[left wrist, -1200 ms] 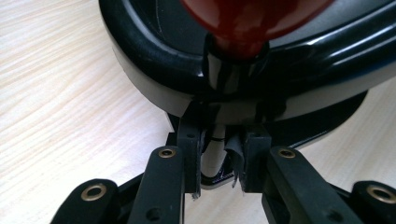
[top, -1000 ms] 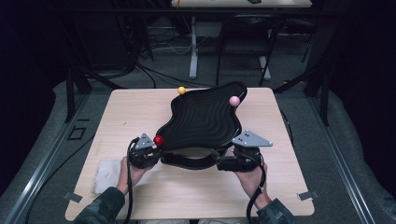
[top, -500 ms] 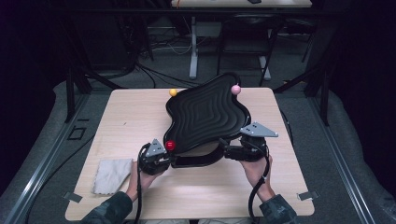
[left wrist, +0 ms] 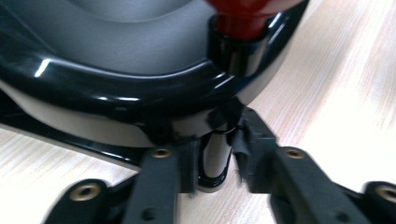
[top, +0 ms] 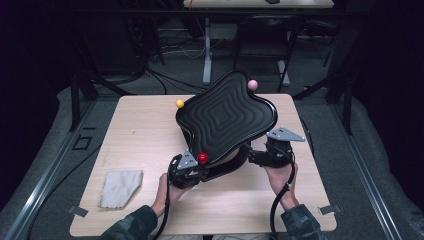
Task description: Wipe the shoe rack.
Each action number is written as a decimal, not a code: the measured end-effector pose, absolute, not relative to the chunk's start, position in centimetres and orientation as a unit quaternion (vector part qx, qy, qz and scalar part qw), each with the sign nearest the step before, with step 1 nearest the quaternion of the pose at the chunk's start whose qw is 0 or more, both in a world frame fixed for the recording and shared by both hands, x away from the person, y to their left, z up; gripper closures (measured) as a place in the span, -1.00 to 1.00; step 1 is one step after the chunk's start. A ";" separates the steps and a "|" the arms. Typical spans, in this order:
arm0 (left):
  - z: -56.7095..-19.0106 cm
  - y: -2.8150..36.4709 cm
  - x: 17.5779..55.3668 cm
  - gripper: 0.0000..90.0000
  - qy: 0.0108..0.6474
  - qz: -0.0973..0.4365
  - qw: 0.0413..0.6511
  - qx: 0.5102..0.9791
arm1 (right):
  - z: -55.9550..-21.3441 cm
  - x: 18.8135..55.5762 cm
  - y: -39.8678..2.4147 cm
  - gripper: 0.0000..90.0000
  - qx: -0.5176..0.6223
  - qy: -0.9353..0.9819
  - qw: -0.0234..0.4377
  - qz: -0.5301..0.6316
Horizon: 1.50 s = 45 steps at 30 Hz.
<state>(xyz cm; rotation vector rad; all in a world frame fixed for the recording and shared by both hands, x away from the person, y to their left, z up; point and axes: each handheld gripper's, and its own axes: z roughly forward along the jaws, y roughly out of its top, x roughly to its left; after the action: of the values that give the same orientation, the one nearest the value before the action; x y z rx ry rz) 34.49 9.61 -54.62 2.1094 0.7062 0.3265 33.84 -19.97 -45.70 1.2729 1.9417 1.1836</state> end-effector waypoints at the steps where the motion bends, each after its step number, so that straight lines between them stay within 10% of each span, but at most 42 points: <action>1: -54.6 9.8 34.6 0.41 0.287 0.127 0.432 0.846 | -45.7 33.7 -19.8 -0.72 0.470 0.718 0.266 0.440; 18: -53.1 18.8 35.2 -0.64 0.372 0.139 0.384 0.833 | -44.8 31.7 -13.7 -0.72 0.387 0.776 0.235 0.440; 29: -52.3 22.8 36.7 -0.79 0.444 0.138 0.377 0.801 | -46.2 34.1 -7.5 -0.50 0.352 0.815 0.190 0.419; 38: -52.0 23.5 37.2 -0.79 0.452 0.146 0.371 0.798 | -47.8 34.9 -5.0 0.29 0.344 0.837 0.169 0.389; 45: -51.6 24.6 37.7 -0.78 0.466 0.151 0.373 0.788 | -47.7 34.2 -6.2 0.32 0.337 0.844 0.175 0.377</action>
<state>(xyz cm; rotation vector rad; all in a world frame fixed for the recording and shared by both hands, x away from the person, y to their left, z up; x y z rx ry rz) 37.65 24.56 -51.57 2.0193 1.1944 0.3867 34.23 -6.20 -47.71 0.9561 2.3927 1.0695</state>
